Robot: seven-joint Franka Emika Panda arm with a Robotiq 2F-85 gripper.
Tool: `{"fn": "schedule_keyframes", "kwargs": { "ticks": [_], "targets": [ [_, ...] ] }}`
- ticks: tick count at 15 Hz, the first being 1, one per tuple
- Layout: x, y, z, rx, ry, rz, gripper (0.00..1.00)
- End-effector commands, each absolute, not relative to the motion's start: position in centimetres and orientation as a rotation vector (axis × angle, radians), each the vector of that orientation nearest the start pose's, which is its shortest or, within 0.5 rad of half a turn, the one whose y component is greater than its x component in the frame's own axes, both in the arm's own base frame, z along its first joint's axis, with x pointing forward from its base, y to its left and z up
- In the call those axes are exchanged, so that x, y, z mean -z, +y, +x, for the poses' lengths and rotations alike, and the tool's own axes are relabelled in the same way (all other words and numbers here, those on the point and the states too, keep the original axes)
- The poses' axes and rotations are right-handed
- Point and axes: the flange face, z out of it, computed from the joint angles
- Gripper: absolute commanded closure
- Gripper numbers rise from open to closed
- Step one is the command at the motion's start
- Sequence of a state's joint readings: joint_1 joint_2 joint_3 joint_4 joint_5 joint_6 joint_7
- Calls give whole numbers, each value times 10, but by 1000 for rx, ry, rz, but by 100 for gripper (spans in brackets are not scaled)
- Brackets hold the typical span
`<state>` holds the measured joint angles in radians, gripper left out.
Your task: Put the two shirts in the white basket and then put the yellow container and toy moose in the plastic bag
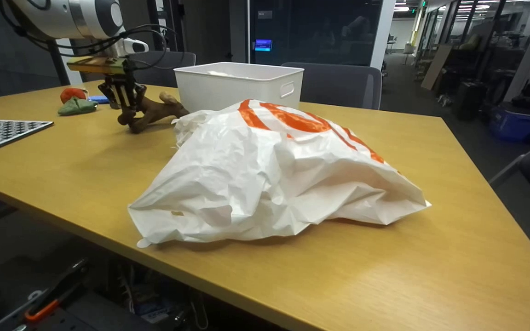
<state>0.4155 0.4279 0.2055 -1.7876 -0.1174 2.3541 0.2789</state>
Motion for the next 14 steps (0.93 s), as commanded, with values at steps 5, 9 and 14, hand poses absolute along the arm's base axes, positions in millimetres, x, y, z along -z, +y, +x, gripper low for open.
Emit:
{"fn": "schedule_keyframes", "kwargs": {
  "ticks": [5, 9, 14],
  "targets": [
    [-421, 313, 499, -99, -308, -3060, 96],
    [-437, 273, 465, -347, -111, -3043, 96],
    [-438, 246, 430, -642, 51, -2918, 96]
  ]
}}
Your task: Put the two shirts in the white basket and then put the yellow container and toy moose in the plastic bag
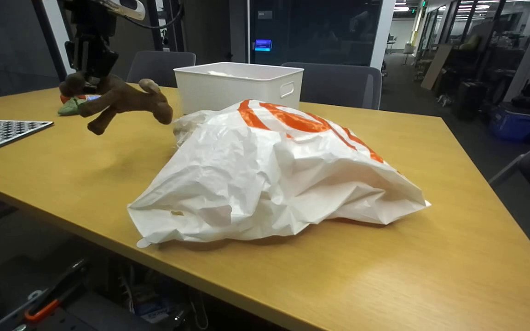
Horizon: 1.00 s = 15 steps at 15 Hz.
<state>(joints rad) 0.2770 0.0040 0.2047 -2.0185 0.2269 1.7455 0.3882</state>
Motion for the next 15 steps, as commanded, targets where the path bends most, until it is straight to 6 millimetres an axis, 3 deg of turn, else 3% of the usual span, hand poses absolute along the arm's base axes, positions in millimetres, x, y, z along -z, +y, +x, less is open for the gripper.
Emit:
{"fn": "schedule_keyframes", "kwargs": {
  "ticks": [1, 5, 11, 15],
  "targets": [
    [-438, 243, 424, -703, 82, -2874, 96],
    [-425, 227, 414, -771, 345, -2858, 96],
    [-376, 138, 406, -836, 829, -2835, 96],
    [-356, 84, 412, -703, 1076, -2801, 96]
  ]
}}
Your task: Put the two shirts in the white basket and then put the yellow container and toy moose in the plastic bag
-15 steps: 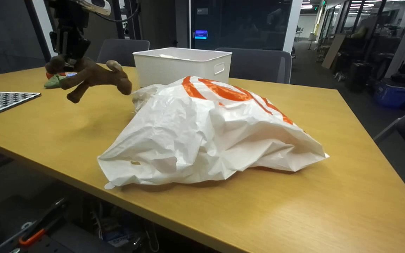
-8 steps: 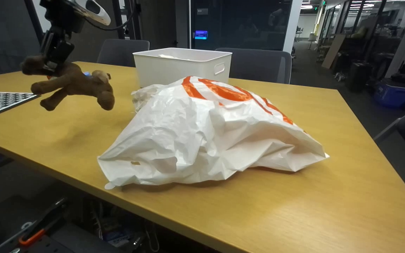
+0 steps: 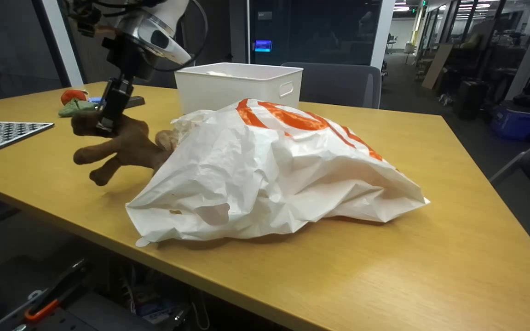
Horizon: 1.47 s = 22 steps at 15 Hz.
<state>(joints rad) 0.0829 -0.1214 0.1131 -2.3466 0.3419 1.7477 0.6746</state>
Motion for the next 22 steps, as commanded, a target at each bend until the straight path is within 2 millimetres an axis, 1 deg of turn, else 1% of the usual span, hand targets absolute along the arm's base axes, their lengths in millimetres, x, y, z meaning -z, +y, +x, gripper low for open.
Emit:
{"fn": "schedule_keyframes", "kwargs": {
  "ticks": [1, 3, 6, 10, 12, 14, 16, 18, 20, 22],
  "targets": [
    [-352, 72, 414, -648, 1128, -2806, 96],
    [-345, 54, 419, -547, 1221, -2809, 96],
    [-345, 40, 425, -332, 1292, -2847, 96],
    [-355, 38, 426, -51, 1331, -2876, 96],
    [-358, 39, 426, 42, 1350, -2870, 96],
    [-359, 39, 424, 142, 1378, -2909, 96],
    [-354, 34, 425, 226, 1424, -2993, 96],
    [-343, 23, 429, 300, 1481, -3096, 96],
    [-337, 17, 433, 403, 1499, -3175, 96],
    [-335, 18, 436, 483, 1490, -3188, 96]
  ]
}}
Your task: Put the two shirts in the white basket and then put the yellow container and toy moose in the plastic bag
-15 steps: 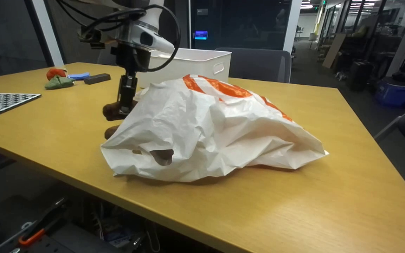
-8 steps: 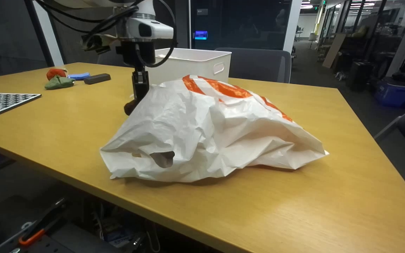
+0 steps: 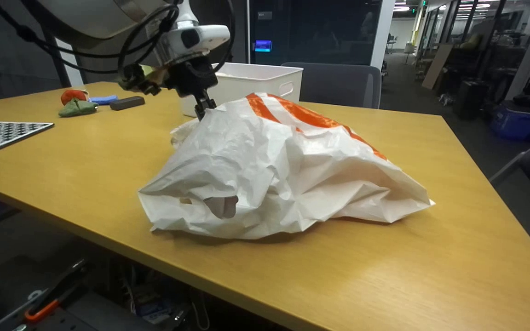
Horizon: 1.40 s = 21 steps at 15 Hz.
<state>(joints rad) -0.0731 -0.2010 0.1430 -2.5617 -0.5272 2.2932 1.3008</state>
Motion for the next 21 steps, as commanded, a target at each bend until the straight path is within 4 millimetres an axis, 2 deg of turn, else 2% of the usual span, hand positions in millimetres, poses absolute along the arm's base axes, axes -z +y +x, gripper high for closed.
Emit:
{"fn": "schedule_keyframes", "kwargs": {
  "ticks": [1, 3, 5, 7, 10, 13, 17, 20, 21],
  "targets": [
    [-334, 19, 438, 508, 1495, -3165, 96],
    [-336, 19, 441, 568, 1542, -3089, 96],
    [-343, 23, 444, 572, 1550, -2939, 96],
    [-353, 25, 450, 680, 1531, -2860, 96],
    [-353, 21, 463, 822, 1515, -2878, 96],
    [-364, 23, 471, 1051, 1487, -2931, 96],
    [-371, 45, 474, 1132, 1393, -2888, 96],
    [-364, 45, 481, 1145, 1455, -2871, 96],
    [-360, 39, 483, 1168, 1534, -2855, 96]
  ]
}}
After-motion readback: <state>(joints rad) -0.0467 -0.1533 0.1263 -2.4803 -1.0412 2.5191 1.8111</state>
